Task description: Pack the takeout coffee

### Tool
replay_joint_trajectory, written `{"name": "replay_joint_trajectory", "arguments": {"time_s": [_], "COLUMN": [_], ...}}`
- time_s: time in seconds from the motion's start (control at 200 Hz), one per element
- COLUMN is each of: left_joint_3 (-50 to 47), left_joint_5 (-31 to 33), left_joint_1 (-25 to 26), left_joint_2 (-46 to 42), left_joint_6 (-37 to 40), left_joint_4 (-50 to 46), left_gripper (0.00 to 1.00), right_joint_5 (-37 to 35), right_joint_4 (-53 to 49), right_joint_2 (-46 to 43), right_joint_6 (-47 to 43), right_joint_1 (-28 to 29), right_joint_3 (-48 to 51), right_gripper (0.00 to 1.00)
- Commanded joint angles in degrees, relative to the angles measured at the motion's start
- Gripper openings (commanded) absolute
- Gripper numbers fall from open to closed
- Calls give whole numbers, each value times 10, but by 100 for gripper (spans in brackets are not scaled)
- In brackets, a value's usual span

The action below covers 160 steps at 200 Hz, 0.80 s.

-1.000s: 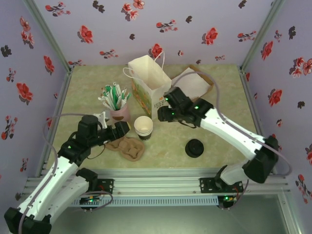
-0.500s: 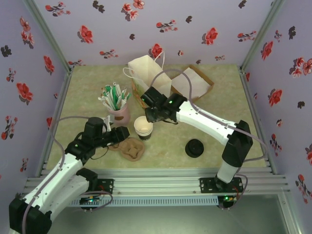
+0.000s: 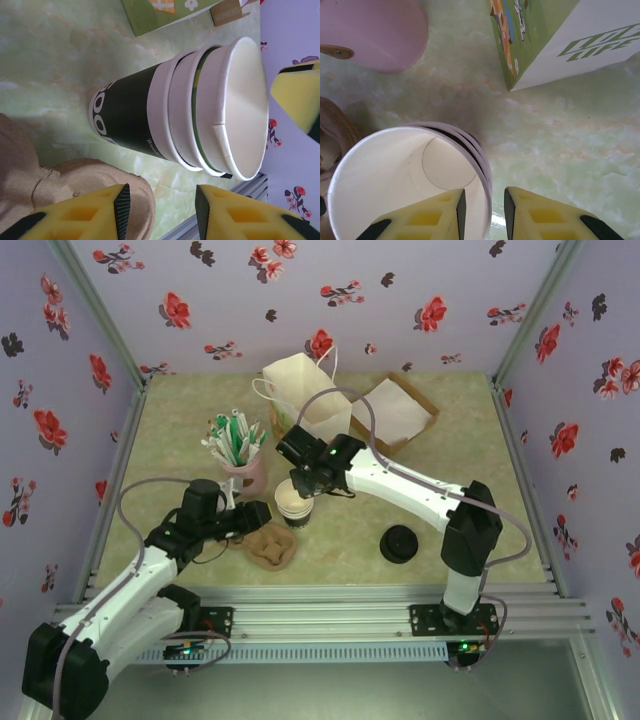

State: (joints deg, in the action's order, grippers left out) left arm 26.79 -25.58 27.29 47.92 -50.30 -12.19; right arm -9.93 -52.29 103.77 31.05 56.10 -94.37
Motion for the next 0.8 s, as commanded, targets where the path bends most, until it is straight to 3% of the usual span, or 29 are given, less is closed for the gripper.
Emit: {"name": "replay_joint_trajectory", "arguments": {"time_s": [0.0, 0.33, 0.795], "left_joint_3": [-5, -8, -10], "left_joint_5": [-13, -14, -17], "left_joint_1": [3, 4, 4], "left_joint_2": [0, 7, 23], "left_joint_6": [4, 4, 0], "left_joint_4": [22, 26, 40], "left_gripper": [38, 36, 37], "right_joint_5": [-14, -12, -10], "right_joint_4": [-14, -14, -12], "right_joint_2": [12, 22, 17], "right_joint_6": [-2, -2, 5], "right_joint_1": [6, 5, 5], "right_joint_3": [-17, -18, -16], "right_gripper": [28, 23, 5]}}
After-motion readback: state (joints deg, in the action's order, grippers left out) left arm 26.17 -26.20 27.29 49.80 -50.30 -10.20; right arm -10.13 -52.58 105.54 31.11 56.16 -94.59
